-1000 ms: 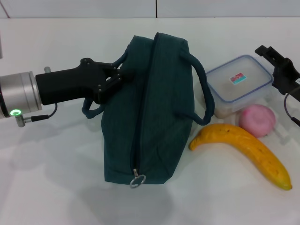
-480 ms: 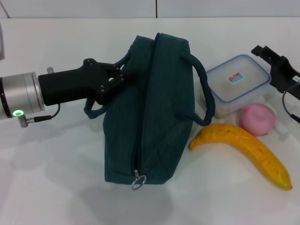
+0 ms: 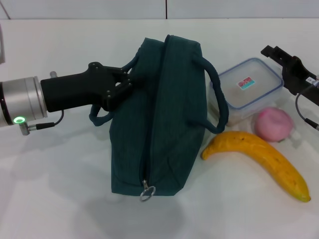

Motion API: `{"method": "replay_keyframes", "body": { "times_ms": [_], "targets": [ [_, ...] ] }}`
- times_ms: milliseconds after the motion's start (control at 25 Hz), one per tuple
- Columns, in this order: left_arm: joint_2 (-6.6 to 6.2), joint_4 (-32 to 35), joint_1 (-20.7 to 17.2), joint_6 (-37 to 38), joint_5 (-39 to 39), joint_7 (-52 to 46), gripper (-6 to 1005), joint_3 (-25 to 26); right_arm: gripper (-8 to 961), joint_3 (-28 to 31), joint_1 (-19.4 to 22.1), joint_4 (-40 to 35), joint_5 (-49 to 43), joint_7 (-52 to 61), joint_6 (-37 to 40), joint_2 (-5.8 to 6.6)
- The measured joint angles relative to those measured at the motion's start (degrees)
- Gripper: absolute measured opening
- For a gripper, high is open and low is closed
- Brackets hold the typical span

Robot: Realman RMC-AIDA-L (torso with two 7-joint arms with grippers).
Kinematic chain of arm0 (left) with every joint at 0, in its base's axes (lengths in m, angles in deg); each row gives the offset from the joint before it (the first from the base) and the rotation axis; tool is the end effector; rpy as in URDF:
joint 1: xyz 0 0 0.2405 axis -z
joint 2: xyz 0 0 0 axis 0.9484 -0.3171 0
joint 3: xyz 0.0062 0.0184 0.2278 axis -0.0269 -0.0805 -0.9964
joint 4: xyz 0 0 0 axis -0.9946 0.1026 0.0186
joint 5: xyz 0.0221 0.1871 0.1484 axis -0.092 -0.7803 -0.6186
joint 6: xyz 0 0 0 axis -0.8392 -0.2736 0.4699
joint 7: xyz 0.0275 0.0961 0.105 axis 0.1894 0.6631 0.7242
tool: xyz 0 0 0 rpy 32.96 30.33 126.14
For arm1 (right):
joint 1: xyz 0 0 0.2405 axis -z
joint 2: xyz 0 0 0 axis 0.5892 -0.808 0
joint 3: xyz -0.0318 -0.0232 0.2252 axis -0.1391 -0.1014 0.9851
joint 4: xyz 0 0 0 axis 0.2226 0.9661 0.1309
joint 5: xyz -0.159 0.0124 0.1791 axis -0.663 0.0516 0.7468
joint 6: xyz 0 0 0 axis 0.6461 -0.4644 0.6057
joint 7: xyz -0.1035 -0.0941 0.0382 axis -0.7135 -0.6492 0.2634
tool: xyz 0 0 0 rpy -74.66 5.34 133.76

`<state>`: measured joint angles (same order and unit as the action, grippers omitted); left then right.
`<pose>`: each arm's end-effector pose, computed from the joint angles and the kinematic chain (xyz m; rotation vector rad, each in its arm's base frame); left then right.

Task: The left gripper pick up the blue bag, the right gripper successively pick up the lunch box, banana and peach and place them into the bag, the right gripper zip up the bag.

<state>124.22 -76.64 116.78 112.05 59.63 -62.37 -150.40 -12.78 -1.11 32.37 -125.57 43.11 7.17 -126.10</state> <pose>-0.2539 0.3391 0.0151 -2.6637 -0.5099 -0.9204 0.2985 0.3843 -0.0329 -1.5673 1.7916 1.2527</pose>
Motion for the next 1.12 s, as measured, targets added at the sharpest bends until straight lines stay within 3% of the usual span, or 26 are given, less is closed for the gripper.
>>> {"method": "replay_keyframes", "body": {
  "times_ms": [160, 600, 920, 1120],
  "targets": [
    [0.0, 0.0, 0.0, -0.43, 0.0, 0.01, 40, 0.0, 808, -0.04, 0.3, 0.02, 0.22, 0.0, -0.18, 0.0],
    [0.0, 0.09, 0.03, -1.4, 0.02, 0.02, 40, 0.0, 362, -0.04, 0.49, -0.01, 0.25, -1.14, 0.64, 0.0],
    [0.0, 0.08, 0.33, -1.41, 0.05, 0.02, 40, 0.0, 279, 0.14, 0.18, 0.44, 0.4, -1.02, -0.45, 0.01],
    [0.0, 0.08, 0.35, -1.41, 0.12, 0.02, 40, 0.0, 177, 0.21, 0.44, 0.0, 0.49, -2.18, 0.25, 0.01]
  ]
}}
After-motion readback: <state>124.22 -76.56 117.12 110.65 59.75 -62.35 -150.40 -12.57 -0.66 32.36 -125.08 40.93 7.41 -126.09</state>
